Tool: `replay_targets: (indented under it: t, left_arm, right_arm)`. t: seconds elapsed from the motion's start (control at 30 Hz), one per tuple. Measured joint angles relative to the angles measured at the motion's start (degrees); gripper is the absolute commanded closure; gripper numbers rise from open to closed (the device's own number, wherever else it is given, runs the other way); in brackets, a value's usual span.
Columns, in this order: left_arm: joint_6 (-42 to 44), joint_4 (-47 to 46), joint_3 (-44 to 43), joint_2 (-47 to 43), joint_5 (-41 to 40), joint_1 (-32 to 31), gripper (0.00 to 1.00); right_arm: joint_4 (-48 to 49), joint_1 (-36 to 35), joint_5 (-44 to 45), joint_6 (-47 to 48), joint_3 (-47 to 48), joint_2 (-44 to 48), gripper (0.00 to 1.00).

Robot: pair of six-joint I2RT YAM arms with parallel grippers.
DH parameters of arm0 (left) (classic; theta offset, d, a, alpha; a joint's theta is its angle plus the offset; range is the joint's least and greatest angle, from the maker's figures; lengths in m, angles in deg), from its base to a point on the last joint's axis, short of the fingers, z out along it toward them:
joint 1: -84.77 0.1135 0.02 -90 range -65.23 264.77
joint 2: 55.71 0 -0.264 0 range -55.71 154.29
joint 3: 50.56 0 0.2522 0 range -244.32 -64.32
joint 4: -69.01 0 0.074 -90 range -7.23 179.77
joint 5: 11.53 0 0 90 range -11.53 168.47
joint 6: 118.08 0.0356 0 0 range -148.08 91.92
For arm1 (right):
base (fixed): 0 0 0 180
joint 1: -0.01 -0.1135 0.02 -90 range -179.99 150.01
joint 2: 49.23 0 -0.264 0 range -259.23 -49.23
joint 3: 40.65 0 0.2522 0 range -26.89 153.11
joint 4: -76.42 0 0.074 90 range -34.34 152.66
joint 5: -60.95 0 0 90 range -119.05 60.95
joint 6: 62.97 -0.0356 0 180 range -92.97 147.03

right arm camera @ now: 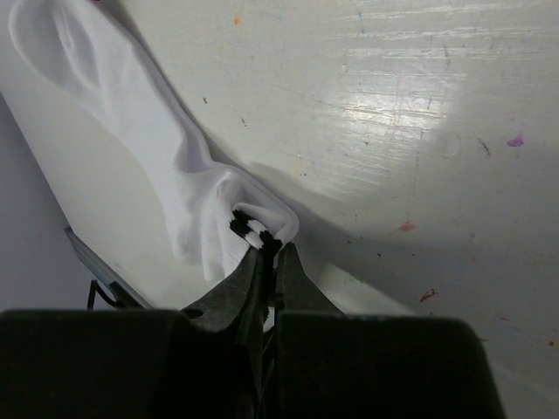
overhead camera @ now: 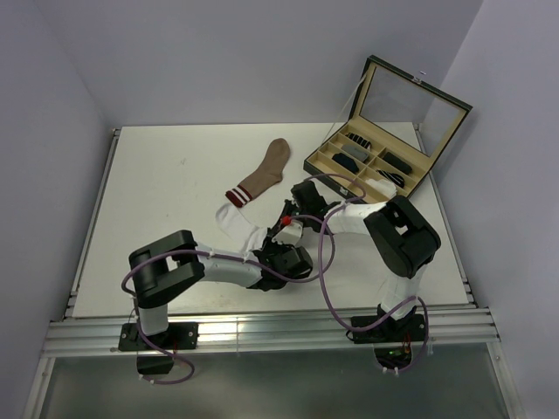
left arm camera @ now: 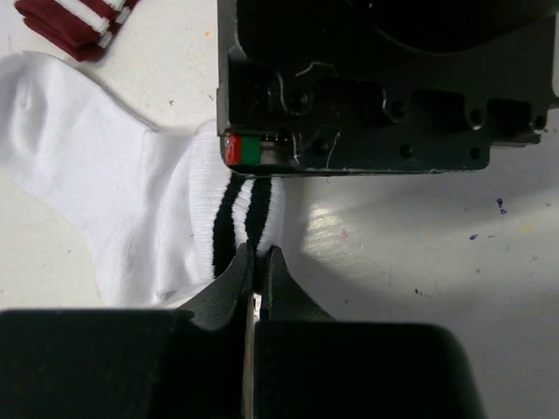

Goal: Roll the socks
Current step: Roll the sock at the center of the board.

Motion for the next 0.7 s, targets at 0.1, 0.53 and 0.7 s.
replay_targets:
  t: [0.1, 0.53, 0.7]
  left_arm:
    - [-0.33, -1.51, 2.10, -2.27, 2.40, 0.85, 1.00]
    - [-8.17, -14.62, 17.90, -20.90, 31.63, 16.33, 1.00]
    - [-13.18, -20.28, 22.60, -22.18, 43.12, 23.87, 1.00]
  right_arm:
    - [1.05, 0.00, -0.81, -0.20, -0.48, 0.02, 0.96]
    - [10.73, 0.00, -2.40, -0.59, -6.32, 5.09, 0.52]
    - [15.28, 0.02, -2.54, -0.85, -8.48, 6.84, 0.50]
